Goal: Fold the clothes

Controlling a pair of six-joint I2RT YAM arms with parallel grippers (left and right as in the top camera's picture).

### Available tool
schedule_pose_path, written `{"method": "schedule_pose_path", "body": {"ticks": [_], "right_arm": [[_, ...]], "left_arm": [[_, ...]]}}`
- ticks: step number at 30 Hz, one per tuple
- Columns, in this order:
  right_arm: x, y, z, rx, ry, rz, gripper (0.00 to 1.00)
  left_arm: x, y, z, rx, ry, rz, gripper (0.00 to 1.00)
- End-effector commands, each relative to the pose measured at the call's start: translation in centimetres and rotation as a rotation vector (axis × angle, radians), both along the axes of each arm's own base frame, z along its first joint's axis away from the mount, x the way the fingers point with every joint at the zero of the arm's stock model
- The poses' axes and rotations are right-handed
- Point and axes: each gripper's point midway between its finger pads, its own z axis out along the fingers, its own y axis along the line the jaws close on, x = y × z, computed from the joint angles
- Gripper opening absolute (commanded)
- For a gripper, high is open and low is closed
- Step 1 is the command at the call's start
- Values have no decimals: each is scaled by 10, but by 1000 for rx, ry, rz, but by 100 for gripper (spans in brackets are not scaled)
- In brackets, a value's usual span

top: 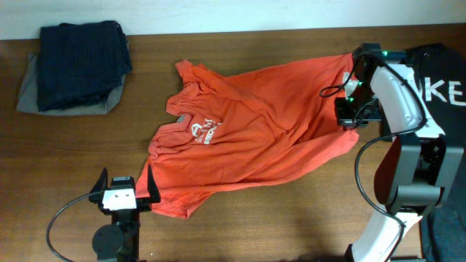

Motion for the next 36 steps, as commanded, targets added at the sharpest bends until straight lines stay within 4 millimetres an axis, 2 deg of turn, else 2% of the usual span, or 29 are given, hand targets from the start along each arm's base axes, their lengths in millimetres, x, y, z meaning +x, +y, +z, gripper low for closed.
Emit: {"method": "schedule_pose_path", "body": {"ticks": [1, 11, 15, 16, 17, 18, 20, 21, 22, 25, 30, 33, 36], "right_arm": [[-9, 1, 15, -17, 25, -42, 4], [-62, 5, 30, -16, 246, -93, 4], [-66, 5, 29, -23, 262, -124, 5], [-68, 5, 28, -24, 269, -129, 20], [-72, 6, 25, -24, 288, -130, 64], [-75, 6, 23, -24, 300, -129, 75], [-87, 5, 16, -33, 348, -125, 83], [-93, 4, 13, -44, 374, -122, 95], [-100, 3, 9, -49, 402, -119, 99], [-114, -1, 3, -92, 454, -149, 99], [-113, -6, 2, -131, 444, -176, 99], [-102, -9, -4, -143, 389, -182, 99], [-79, -16, -11, -162, 278, -259, 99]], "left_arm": [[0, 2, -1, 13, -1, 8, 99], [0, 2, -1, 13, -1, 8, 99], [0, 2, -1, 13, -1, 8, 99], [0, 2, -1, 13, -1, 8, 99], [0, 2, -1, 13, -1, 8, 99], [0, 2, -1, 13, 0, 8, 99], [0, 2, -1, 13, -1, 8, 99], [0, 2, -1, 13, -1, 8, 99], [0, 2, -1, 13, -1, 8, 99], [0, 2, -1, 13, -1, 8, 99], [0, 2, -1, 13, -1, 8, 99], [0, 2, -1, 13, -1, 8, 99], [0, 2, -1, 13, -1, 8, 99]]}}
